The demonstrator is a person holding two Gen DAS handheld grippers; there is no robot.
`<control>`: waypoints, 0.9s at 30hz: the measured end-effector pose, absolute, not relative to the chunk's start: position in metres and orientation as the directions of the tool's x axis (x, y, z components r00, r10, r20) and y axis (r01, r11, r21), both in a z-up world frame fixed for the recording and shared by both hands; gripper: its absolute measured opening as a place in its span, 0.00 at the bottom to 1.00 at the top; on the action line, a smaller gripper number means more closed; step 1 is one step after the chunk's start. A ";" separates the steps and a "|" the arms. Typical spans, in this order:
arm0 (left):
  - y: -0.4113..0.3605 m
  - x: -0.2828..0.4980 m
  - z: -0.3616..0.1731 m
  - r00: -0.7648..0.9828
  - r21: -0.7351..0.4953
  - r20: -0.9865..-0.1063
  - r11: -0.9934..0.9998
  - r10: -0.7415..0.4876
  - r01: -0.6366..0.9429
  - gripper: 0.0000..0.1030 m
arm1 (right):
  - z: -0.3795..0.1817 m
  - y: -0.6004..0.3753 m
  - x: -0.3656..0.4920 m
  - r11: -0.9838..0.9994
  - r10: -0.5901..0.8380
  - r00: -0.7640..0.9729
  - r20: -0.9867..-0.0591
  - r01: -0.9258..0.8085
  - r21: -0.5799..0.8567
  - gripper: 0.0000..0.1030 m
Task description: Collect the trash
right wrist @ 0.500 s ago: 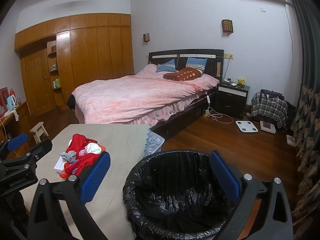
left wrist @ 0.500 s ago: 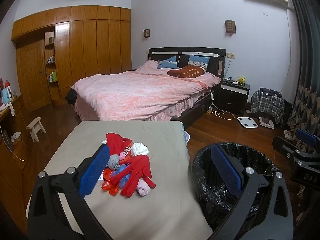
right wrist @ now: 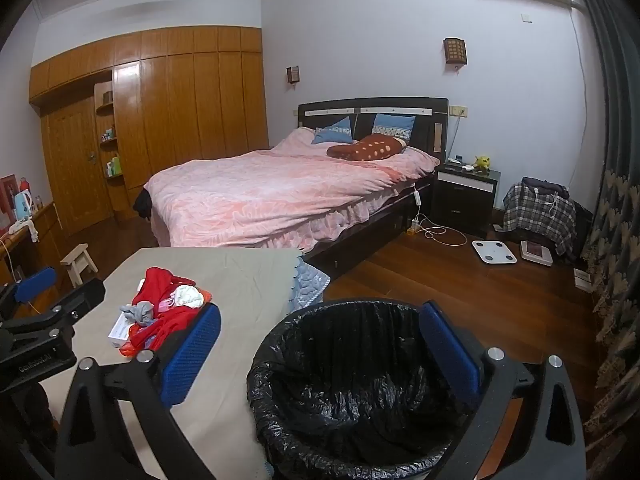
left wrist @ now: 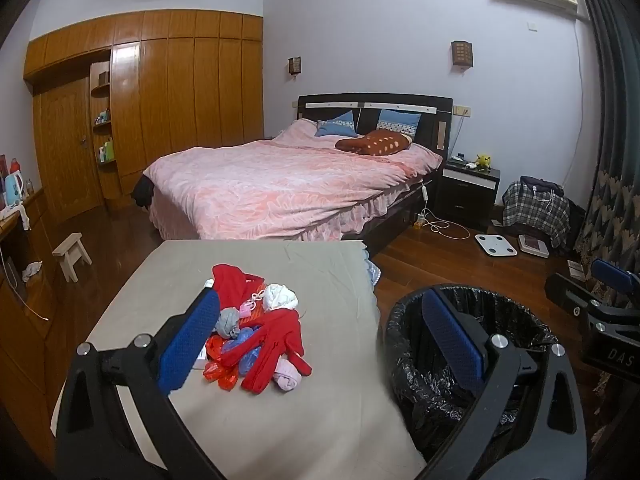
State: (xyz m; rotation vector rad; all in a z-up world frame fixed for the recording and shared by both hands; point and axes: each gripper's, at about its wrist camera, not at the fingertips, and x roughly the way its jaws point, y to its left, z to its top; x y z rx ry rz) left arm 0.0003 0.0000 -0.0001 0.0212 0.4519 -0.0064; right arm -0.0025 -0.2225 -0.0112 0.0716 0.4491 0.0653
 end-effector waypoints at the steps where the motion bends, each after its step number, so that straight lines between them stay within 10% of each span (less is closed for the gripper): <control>1: 0.000 0.000 0.000 0.900 0.019 -0.436 1.000 -0.001 0.011 0.95 | -0.011 -0.223 -0.003 0.995 0.079 0.898 -0.432 -0.047 0.084 0.94; 27: 0.015 0.006 -0.017 0.897 0.006 -0.443 1.000 0.006 -0.004 0.95 | -0.036 -0.195 0.011 0.993 0.112 0.885 -0.452 -0.079 0.091 0.94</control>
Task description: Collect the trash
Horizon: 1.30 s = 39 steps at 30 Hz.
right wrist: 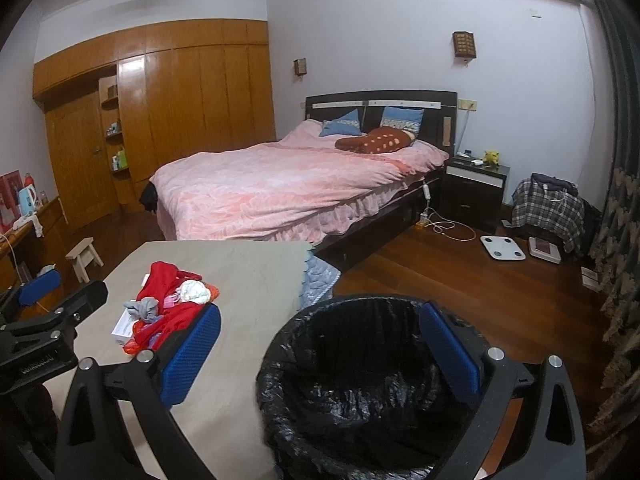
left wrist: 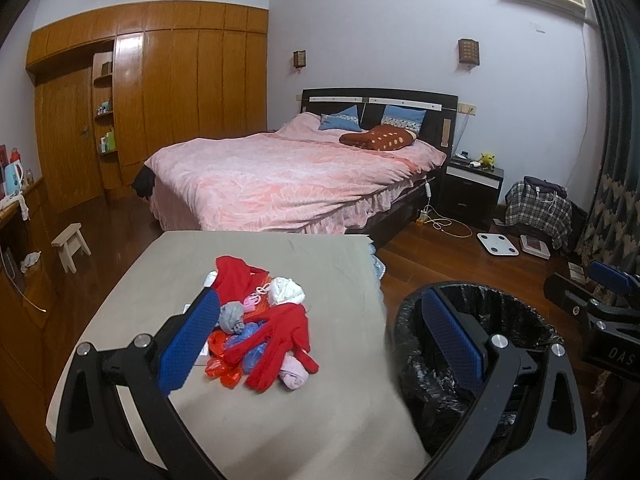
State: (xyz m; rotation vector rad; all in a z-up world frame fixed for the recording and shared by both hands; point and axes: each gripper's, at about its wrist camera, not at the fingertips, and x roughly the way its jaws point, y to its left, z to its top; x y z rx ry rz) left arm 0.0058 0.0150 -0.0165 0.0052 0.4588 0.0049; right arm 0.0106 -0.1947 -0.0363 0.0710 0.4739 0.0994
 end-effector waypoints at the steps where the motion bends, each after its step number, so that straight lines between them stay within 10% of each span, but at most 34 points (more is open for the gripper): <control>1: 0.015 0.010 -0.020 0.897 0.007 -0.442 1.000 0.015 -0.013 0.95 | -0.037 -0.191 0.014 0.992 0.119 0.884 -0.452 -0.087 0.091 0.94; 12: 0.118 0.039 -0.045 0.868 0.024 -0.458 0.979 0.192 -0.204 0.95 | -0.060 -0.123 0.075 0.965 0.263 0.842 -0.472 -0.225 0.136 0.94; 39: 0.188 0.098 -0.123 0.801 0.046 -0.542 0.961 0.253 -0.272 0.93 | -0.173 0.008 0.167 0.903 0.386 0.633 -0.671 -0.408 0.134 0.49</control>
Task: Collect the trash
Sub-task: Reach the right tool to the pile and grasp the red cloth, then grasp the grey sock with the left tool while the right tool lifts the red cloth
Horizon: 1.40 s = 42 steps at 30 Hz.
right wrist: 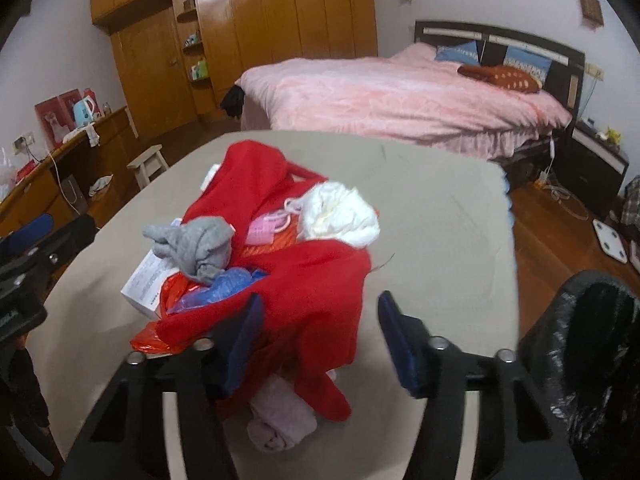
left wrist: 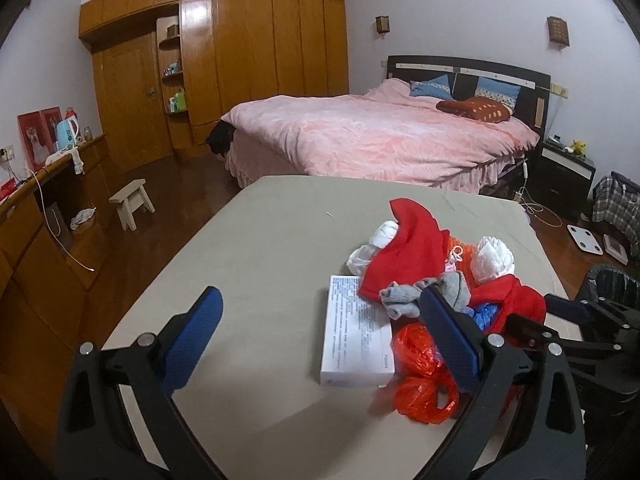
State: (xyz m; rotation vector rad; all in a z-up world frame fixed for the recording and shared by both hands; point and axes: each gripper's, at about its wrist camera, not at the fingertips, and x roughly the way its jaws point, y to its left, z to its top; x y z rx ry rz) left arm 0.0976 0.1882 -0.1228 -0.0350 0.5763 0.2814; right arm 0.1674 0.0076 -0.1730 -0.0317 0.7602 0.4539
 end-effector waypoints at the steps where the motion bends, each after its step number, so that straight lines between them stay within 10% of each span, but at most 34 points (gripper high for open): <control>1: 0.188 0.098 -0.123 0.801 0.047 -0.543 0.962 0.251 -0.269 0.93 | -0.174 0.008 0.168 0.901 0.390 0.626 -0.675 -0.412 0.139 0.41; 8: 0.178 0.100 -0.124 0.809 0.046 -0.545 0.971 0.221 -0.234 0.93 | -0.160 0.002 0.160 0.856 0.480 0.591 -0.648 -0.477 0.199 0.09; 29: 0.130 0.150 -0.153 0.784 0.043 -0.610 0.993 0.110 -0.105 0.60 | -0.152 -0.029 0.175 0.877 0.462 0.617 -0.637 -0.426 0.223 0.05; 39: 0.125 0.146 -0.153 0.797 0.053 -0.598 0.997 0.081 -0.062 0.01 | -0.149 -0.027 0.174 0.868 0.478 0.611 -0.632 -0.441 0.230 0.05; 42: 0.125 0.141 -0.148 0.803 0.027 -0.592 0.998 0.060 -0.055 0.01 | -0.147 -0.025 0.170 0.864 0.482 0.612 -0.627 -0.449 0.227 0.05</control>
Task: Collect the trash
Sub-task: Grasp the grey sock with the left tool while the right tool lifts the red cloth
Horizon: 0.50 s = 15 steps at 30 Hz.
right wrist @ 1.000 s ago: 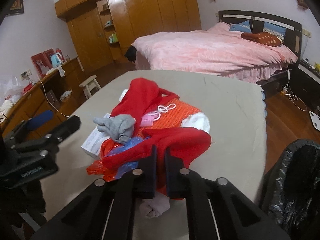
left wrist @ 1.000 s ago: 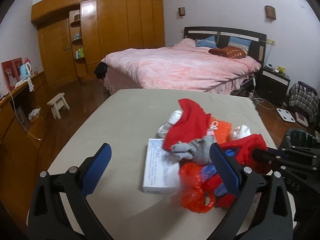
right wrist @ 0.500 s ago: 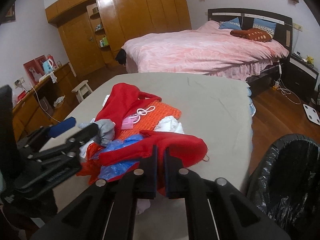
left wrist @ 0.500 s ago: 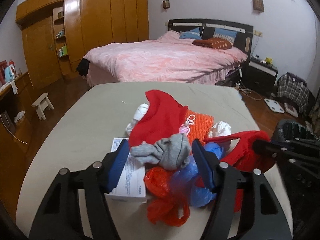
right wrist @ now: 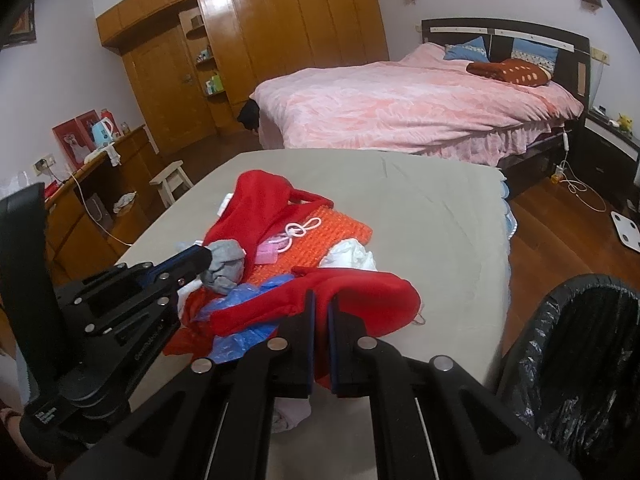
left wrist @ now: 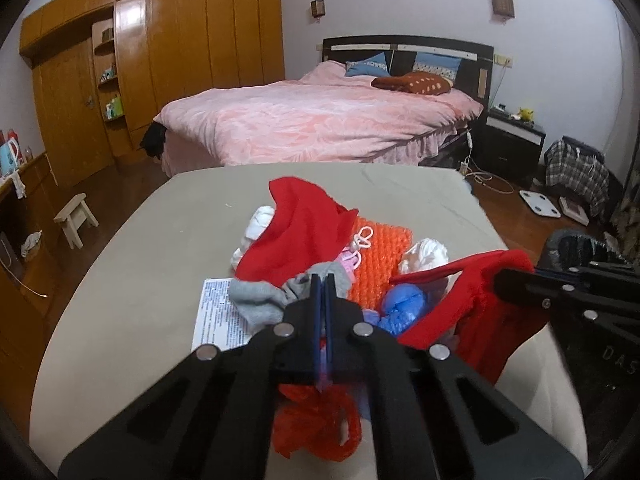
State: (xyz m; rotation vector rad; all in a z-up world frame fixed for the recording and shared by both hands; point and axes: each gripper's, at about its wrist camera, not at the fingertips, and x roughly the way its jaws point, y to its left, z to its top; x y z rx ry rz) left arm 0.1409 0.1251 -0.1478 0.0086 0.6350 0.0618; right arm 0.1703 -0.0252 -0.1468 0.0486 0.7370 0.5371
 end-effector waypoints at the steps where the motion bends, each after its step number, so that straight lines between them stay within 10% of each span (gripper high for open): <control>1: 0.125 0.139 -0.146 0.806 0.024 -0.589 0.998 0.060 -0.057 0.01 | -0.145 -0.025 0.170 0.862 0.486 0.613 -0.623 -0.452 0.228 0.05; 9: 0.129 0.134 -0.146 0.790 0.024 -0.609 0.997 0.070 -0.070 0.07 | -0.142 -0.026 0.168 0.861 0.487 0.616 -0.619 -0.456 0.224 0.05; 12: 0.131 0.136 -0.149 0.781 0.027 -0.621 0.997 0.071 -0.069 0.38 | -0.146 -0.025 0.169 0.863 0.482 0.609 -0.630 -0.454 0.222 0.05; 15: 0.132 0.140 -0.154 0.771 0.025 -0.633 0.997 0.071 -0.071 0.45 | -0.150 -0.027 0.171 0.866 0.478 0.604 -0.637 -0.448 0.224 0.05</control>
